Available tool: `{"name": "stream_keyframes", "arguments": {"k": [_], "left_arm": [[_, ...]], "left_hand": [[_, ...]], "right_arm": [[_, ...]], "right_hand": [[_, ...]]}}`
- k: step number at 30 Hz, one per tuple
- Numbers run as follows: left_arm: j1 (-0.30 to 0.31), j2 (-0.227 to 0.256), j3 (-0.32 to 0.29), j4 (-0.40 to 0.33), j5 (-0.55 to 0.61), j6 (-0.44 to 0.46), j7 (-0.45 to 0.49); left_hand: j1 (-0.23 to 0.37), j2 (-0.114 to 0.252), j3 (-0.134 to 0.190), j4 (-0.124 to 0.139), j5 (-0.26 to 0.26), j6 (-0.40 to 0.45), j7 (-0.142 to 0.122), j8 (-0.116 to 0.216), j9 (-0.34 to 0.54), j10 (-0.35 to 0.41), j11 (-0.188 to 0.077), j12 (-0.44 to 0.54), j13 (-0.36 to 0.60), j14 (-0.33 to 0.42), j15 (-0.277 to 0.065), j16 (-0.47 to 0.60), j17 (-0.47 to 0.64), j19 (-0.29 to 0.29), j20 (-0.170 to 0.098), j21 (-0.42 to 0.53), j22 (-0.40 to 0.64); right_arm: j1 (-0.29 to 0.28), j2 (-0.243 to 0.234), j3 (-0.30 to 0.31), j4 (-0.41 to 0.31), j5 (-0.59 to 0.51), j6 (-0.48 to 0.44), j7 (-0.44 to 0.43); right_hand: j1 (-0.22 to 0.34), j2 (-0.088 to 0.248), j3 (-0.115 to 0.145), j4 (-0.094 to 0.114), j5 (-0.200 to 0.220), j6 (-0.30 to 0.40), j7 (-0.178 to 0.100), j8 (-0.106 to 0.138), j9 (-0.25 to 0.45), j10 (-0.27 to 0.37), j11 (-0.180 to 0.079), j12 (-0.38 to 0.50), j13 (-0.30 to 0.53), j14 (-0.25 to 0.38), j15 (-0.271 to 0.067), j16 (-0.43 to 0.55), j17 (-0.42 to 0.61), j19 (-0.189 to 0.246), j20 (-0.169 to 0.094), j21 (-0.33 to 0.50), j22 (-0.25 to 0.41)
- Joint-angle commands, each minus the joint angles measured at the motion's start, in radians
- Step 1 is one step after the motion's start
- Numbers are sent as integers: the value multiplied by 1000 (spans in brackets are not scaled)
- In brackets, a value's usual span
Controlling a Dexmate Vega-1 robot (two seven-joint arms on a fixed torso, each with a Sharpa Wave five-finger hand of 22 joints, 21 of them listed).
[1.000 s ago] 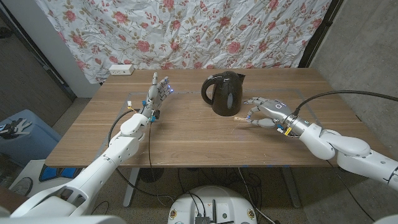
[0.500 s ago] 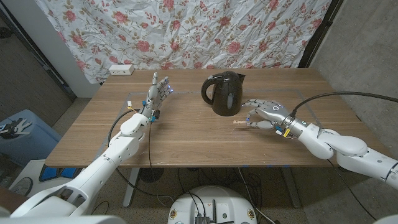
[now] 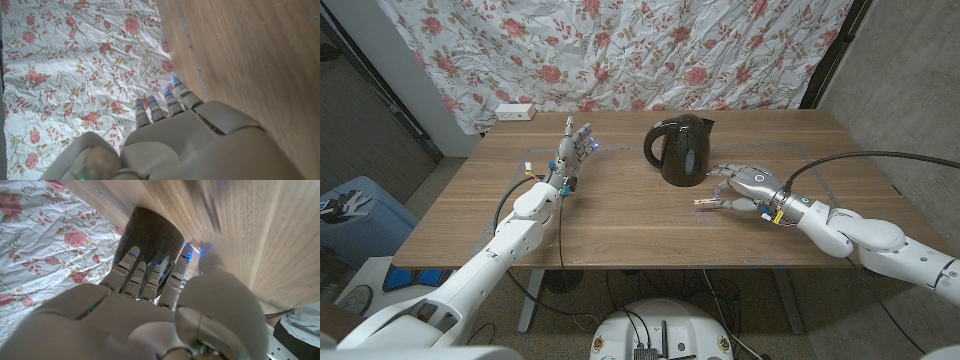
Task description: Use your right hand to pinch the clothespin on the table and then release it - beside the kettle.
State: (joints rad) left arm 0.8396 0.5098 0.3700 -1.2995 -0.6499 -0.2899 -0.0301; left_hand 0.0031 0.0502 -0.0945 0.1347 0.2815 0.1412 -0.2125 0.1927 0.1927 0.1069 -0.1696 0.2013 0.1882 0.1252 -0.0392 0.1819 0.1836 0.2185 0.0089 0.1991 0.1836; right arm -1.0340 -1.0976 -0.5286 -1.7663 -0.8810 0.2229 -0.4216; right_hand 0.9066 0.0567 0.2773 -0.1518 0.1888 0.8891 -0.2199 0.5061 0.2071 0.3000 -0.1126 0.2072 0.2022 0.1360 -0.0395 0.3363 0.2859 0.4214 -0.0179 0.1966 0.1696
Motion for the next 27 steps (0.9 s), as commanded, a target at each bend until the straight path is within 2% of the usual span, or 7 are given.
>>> {"name": "stream_keyframes", "arguments": {"k": [1,27], "left_arm": [[0,0,0,0,0,0,0],[0,0,0,0,0,0,0]], "left_hand": [[1,11,1,6,8,0,-9,6,5,2,-7,6,2,8,-7,8,4,7,1,7,2],[1,11,1,6,8,1,-9,6,5,3,-7,6,2,8,-7,8,4,8,1,7,2]], "right_arm": [[33,19,-39,37,-22,6,-4],[78,63,-92,152,20,60,-70]], "right_hand": [[-2,1,-1,0,3,7,-4,-3,6,3,-4,2,5,8,-57,1,2,4,0,1,3],[10,8,0,-4,4,25,-4,3,10,11,-8,5,5,16,-66,5,4,7,-6,1,3]]}}
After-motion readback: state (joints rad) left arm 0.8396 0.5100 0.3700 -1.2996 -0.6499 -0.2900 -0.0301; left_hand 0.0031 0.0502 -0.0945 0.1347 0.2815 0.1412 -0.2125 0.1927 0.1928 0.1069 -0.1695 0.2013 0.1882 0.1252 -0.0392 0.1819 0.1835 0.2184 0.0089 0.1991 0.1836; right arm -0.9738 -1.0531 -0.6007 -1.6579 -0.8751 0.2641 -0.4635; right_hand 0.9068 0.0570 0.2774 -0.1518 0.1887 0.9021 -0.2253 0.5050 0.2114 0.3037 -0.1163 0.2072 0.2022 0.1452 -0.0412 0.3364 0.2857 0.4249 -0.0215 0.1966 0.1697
